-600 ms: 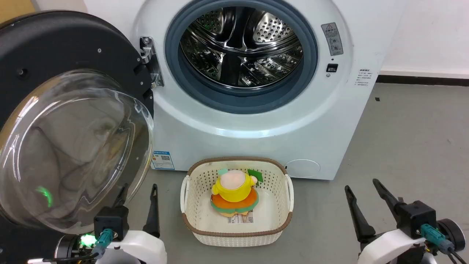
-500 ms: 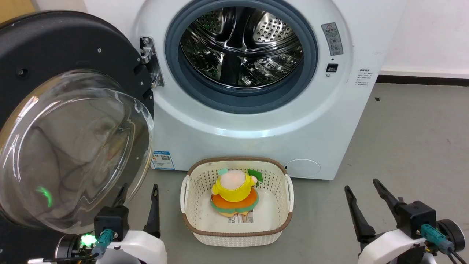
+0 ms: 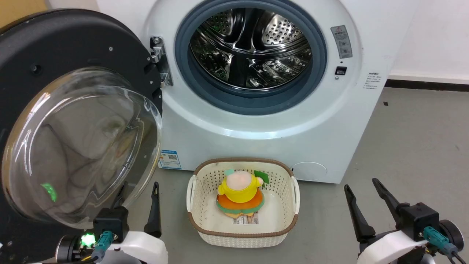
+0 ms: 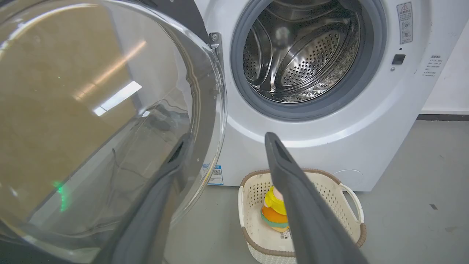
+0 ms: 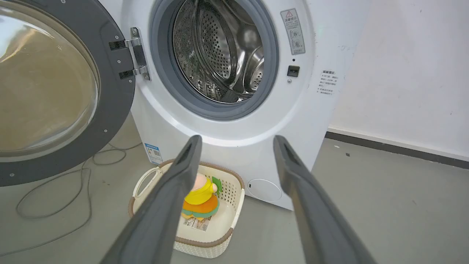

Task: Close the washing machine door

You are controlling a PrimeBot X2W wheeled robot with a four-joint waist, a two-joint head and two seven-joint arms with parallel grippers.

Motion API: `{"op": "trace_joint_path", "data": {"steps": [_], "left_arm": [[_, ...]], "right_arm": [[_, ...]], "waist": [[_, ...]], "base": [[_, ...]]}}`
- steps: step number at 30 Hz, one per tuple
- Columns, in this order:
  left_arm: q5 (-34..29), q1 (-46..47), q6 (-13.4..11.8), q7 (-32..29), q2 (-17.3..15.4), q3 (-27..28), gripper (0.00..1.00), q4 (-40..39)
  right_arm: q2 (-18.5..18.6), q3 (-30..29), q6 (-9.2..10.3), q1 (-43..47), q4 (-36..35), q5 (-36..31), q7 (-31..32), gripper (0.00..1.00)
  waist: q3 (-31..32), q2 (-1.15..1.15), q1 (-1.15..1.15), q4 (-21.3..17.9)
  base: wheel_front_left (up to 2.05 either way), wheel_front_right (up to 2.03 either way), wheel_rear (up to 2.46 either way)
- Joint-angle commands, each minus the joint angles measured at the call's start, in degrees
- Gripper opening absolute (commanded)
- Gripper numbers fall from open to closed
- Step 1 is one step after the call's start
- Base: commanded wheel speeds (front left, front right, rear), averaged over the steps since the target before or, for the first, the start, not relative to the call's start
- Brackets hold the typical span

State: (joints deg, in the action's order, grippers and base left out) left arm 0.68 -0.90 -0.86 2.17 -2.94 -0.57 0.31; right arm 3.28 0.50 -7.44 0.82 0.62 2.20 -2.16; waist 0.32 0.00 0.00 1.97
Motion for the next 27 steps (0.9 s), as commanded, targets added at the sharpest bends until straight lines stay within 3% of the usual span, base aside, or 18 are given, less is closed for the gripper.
{"op": "trace_joint_path", "data": {"steps": [1,27], "left_arm": [[0.3,-0.1,-0.3,0.5,0.0,0.1,1.0,-0.2],[1.2,-1.6,-2.0,3.6,0.0,0.9,1.0,-2.3]], "right_arm": [[0.3,0.2,-0.01,0.3,0.2,0.9,-0.5,1.0],[1.4,3.4,-0.02,-0.5,1.5,4.0,-3.7,1.0]], "waist": [[0.1,0.0,0.0,0.4],[0.3,0.0,0.0,9.3]], "base": [[0.0,0.0,0.0],[0.0,0.0,0.0]]}}
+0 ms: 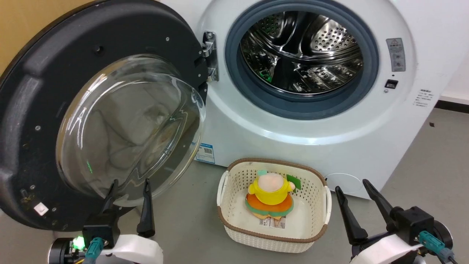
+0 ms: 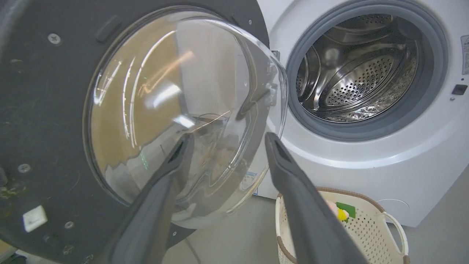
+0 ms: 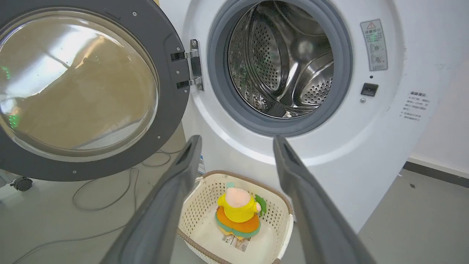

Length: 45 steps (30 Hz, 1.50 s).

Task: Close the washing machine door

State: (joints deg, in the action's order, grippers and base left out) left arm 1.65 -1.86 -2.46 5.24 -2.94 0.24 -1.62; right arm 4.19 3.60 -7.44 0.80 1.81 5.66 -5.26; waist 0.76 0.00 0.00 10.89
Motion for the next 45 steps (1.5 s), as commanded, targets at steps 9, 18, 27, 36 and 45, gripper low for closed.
{"op": "trace_joint_path", "data": {"steps": [9,18,27,36,45], "left_arm": [[0.8,-1.8,-1.7,1.5,0.0,1.0,1.0,-2.2],[1.5,-2.8,-3.2,2.6,0.0,1.3,1.0,-3.8],[1.9,-3.5,-4.5,3.7,0.0,0.8,1.0,-5.0],[2.1,-3.8,-5.5,4.8,0.0,0.4,1.0,-5.7],[2.5,-4.4,-6.8,5.8,0.0,0.1,1.0,-6.7]], "right_arm": [[1.4,2.7,-0.02,-2.8,1.6,2.2,-1.5,1.0],[2.3,5.0,-0.02,-4.5,2.9,4.0,-2.6,1.0],[3.2,6.5,-0.03,-5.3,3.3,5.5,-3.7,1.0],[3.7,7.6,-0.03,-5.6,3.5,6.8,-4.7,1.0],[4.5,9.0,-0.03,-6.3,3.9,8.4,-5.8,1.0]], "waist": [[-0.7,0.0,0.0,2.6],[-0.9,0.0,0.0,4.9],[-1.1,0.0,0.0,7.1],[-1.2,0.0,0.0,9.4],[-1.2,0.0,0.0,11.5]], "base": [[0.0,0.0,0.0],[-0.04,-0.04,-0.04],[-0.04,-0.04,-0.04],[-0.02,-0.02,-0.02],[-0.03,-0.03,-0.03]]}}
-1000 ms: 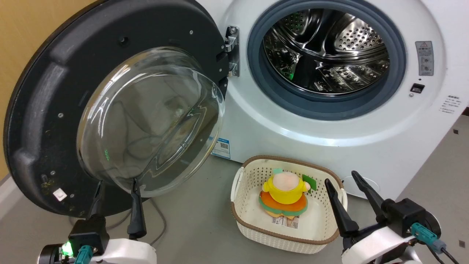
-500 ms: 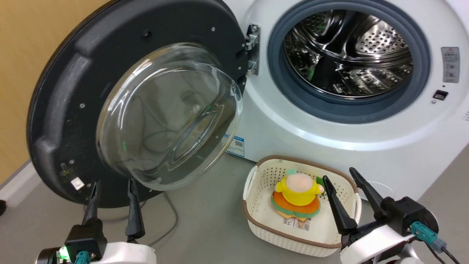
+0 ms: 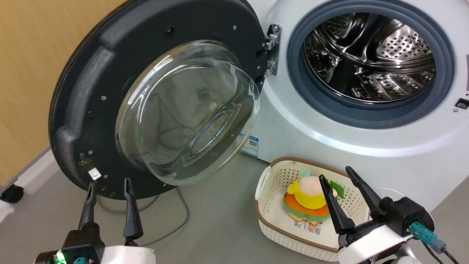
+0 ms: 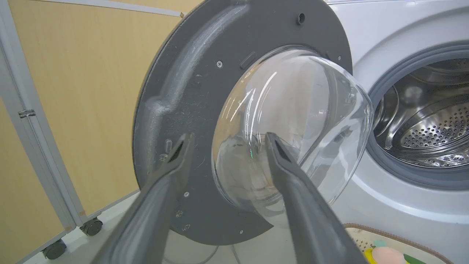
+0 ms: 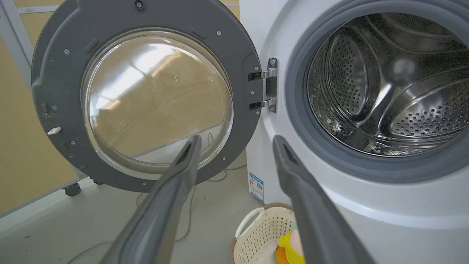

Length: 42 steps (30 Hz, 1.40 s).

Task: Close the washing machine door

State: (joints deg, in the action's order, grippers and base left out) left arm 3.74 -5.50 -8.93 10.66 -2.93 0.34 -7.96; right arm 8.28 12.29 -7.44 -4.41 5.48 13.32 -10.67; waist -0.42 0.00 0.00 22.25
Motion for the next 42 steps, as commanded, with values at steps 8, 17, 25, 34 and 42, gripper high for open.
{"op": "trace_joint_path", "data": {"steps": [8,17,25,34,42], "left_arm": [[0.4,-1.2,-1.0,1.4,0.0,0.2,1.0,-1.1],[0.7,-1.5,-1.6,2.4,0.0,0.1,1.0,-1.7],[1.1,-1.8,-2.2,3.4,0.0,-0.1,1.0,-2.2],[1.4,-2.1,-1.9,4.3,0.0,-0.4,0.0,-2.3],[3.1,0.7,1.1,4.3,0.0,1.0,0.0,-4.1]], "right_arm": [[0.8,1.4,-0.04,-1.6,0.6,2.1,-1.4,1.0],[1.2,2.3,-0.04,-1.6,0.8,3.4,-2.4,1.0],[1.7,2.9,-0.04,-1.6,1.0,4.5,-3.4,1.0],[2.0,3.1,-0.05,-1.1,1.2,5.3,-4.3,1.0],[2.1,1.1,-0.05,0.8,0.2,4.7,-4.3,1.0]], "waist": [[0.0,0.0,0.0,2.0],[0.1,0.0,0.0,4.1],[0.1,0.0,0.0,6.0],[-0.3,0.0,0.0,8.1],[-1.2,0.0,0.0,8.4]], "base": [[0.0,0.0,0.0],[0.0,0.0,0.0],[0.0,0.0,0.0],[0.0,0.0,0.0],[0.0,0.0,0.0]]}}
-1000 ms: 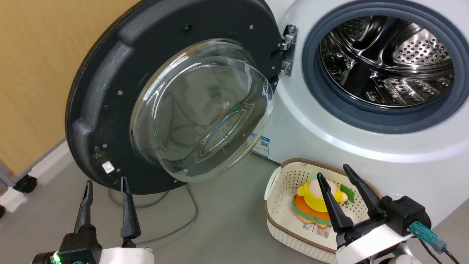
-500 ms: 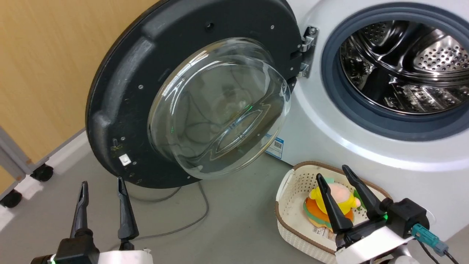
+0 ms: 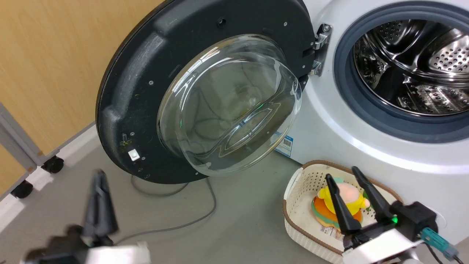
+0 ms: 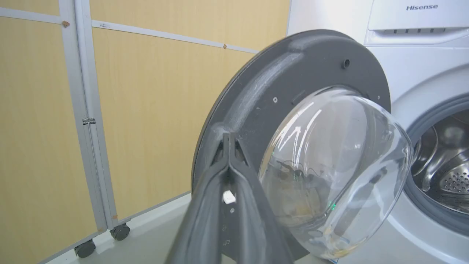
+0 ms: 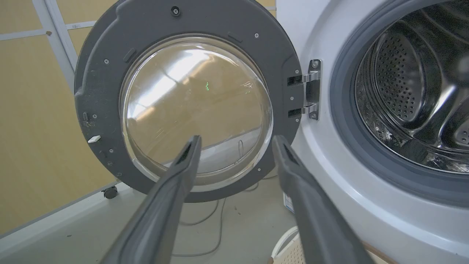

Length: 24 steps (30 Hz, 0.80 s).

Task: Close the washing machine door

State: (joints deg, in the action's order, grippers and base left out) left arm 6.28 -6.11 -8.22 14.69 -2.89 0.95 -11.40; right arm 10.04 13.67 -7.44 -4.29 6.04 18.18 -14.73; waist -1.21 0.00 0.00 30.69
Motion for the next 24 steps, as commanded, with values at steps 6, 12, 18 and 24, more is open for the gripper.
{"op": "trace_joint_path", "data": {"steps": [6,12,18,24], "left_arm": [[7.2,8.8,7.1,0.3,-3.3,5.3,0.0,2.4],[12.7,17.9,12.3,-5.8,-11.0,8.3,0.0,9.1],[23.4,27.4,13.6,-13.3,-15.8,14.7,0.0,17.5],[36.9,35.5,12.8,-23.9,-17.4,21.3,0.0,28.1]], "right_arm": [[0.4,-3.4,-0.05,2.9,-2.8,-1.8,-0.3,1.0],[0.0,-4.6,-0.05,4.8,-4.8,-3.1,-0.3,1.0],[1.0,-4.5,-0.05,4.1,-6.1,-3.5,-0.3,1.0],[2.3,-4.4,-0.05,3.1,-6.9,-3.1,-0.3,1.0]], "waist": [[-1.8,0.0,0.0,-0.3],[-3.4,0.0,0.0,-2.3],[-5.6,0.0,0.0,-5.7],[-7.7,0.0,0.0,-8.0]], "base": [[0.0,0.0,0.0],[0.0,0.0,0.0],[0.0,0.0,0.0],[0.0,0.0,0.0]]}}
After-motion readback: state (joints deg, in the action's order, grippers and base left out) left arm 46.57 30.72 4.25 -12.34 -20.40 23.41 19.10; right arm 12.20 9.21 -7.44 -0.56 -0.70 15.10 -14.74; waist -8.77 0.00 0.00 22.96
